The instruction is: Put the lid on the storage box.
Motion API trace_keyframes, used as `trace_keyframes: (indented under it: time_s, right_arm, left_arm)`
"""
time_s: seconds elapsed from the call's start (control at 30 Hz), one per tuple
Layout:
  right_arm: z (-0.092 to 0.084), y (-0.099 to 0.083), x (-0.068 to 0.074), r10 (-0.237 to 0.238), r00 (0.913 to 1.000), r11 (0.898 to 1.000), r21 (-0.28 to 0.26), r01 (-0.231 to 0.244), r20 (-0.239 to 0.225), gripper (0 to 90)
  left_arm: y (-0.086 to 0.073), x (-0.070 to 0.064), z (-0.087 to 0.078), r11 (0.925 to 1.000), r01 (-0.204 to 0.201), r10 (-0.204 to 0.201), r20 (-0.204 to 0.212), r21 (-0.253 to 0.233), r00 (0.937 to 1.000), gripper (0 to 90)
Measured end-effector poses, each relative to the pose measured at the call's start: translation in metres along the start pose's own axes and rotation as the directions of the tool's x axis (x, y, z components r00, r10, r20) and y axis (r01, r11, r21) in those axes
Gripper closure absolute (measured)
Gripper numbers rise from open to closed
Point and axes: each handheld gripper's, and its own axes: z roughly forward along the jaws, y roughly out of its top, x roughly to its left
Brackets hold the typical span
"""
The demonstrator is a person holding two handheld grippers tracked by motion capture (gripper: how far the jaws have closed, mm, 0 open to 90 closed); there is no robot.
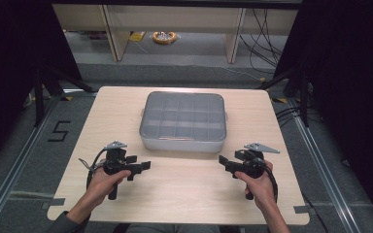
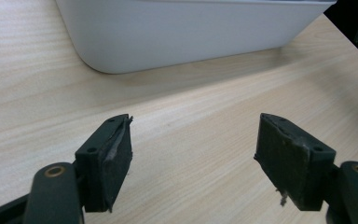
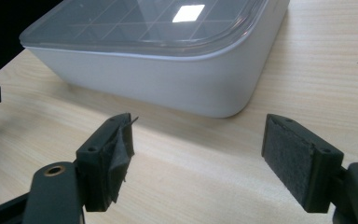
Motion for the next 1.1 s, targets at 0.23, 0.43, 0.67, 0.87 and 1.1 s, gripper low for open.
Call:
trace_keyframes:
  time_s: [0.23, 0.43, 0.67, 0.87, 1.1]
  right_arm:
    - [-0.002, -0.007, 0.004, -0.008, 0.9999, 1.0, -0.007, 0.008, -0.006, 22.3]
    - [-0.007, -0.013, 0.009, -0.041, 0.9989, 0.999, 0.015, 0.041, -0.025, 18.0]
    - [-0.011, -0.021, 0.014, -0.023, 0.9995, 0.999, 0.023, 0.024, -0.024, 18.1]
    - [-0.013, -0.026, 0.017, -0.063, 0.9973, 0.998, 0.02, 0.064, -0.037, 18.2]
    - [-0.019, -0.034, 0.025, -0.029, 0.9977, 0.999, 0.027, 0.031, -0.061, 18.8]
  left_arm:
    - [-0.01, -0.006, 0.001, 0.9985, -0.053, 0.053, -0.001, 0.011, 0.9986, 24.5]
    - [-0.018, -0.012, -0.002, 0.997, -0.077, 0.077, 0.003, 0.008, 0.997, 22.3]
    - [-0.027, -0.017, -0.005, 0.9951, -0.099, 0.099, 0.016, -0.007, 0.995, 15.4]
    - [-0.032, -0.017, -0.009, 0.9939, -0.11, 0.11, 0.019, -0.009, 0.9937, 15.3]
    - [-0.042, -0.021, -0.016, 0.9908, -0.134, 0.135, 0.024, -0.017, 0.9906, 15.4]
